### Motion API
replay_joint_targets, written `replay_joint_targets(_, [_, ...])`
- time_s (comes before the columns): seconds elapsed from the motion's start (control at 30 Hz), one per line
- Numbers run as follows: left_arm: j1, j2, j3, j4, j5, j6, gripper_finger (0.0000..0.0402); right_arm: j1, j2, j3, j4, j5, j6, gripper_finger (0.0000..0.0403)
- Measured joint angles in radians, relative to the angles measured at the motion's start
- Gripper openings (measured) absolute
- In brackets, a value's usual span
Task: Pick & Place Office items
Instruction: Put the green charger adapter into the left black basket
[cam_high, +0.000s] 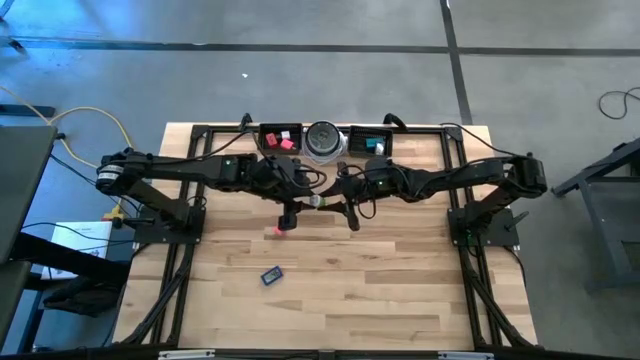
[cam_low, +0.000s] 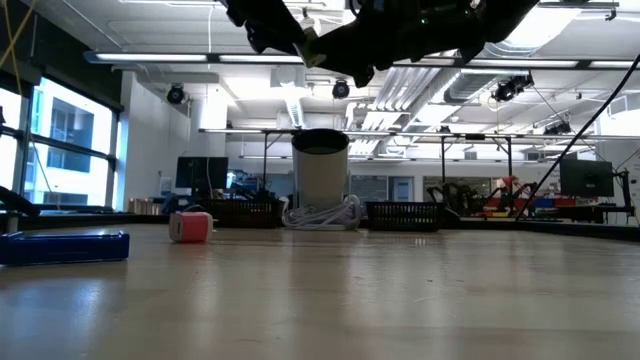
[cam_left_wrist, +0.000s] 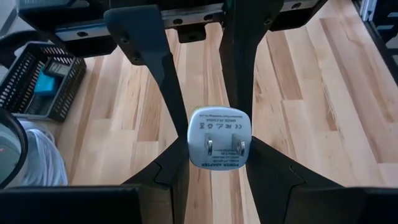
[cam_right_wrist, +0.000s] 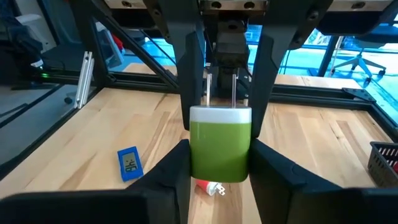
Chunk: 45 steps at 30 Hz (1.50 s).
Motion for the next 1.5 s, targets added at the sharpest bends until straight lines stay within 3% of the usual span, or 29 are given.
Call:
replay_joint_targets(0.4, [0.0,-0.004,-0.001,0.003,-0.008,0.005,0.0122,-0.007,0.017,-0.002,0.048,-0.02,-0.005,0.0115])
replay_joint_targets(0.63, [-0.001,-0.004,0.003,0.055,-0.015,0.018,0.0204,-0.006,0.019,0.001,0.081,-0.014,-0.009,0.0115])
replay_joint_targets(0.9, [-0.003,-0.02,0.001,0.051,-0.051,0.054,0.0217,-0.007,0.019,0.0,0.096,0.001,-0.016,0.0115])
replay_joint_targets(1.03, [-0.026,-0.064,0.0,0.025,-0.179,0.075,0.0219,-0.008,0.018,0.002,0.112,0.009,-0.019,0.0115])
replay_joint_targets(1.13, [-0.042,-0.111,0.0,-0.006,-0.217,0.074,0.0219,-0.007,0.017,0.002,0.112,0.001,-0.02,0.0115])
replay_joint_targets(1.33, [-0.061,-0.217,-0.011,-0.058,-0.217,0.052,0.022,-0.009,0.009,0.002,0.13,-0.002,-0.027,0.0115])
replay_joint_targets(1.5, [-0.046,-0.339,-0.166,0.046,-0.213,0.036,0.022,-0.009,-0.008,0.001,0.148,-0.001,-0.047,0.0115])
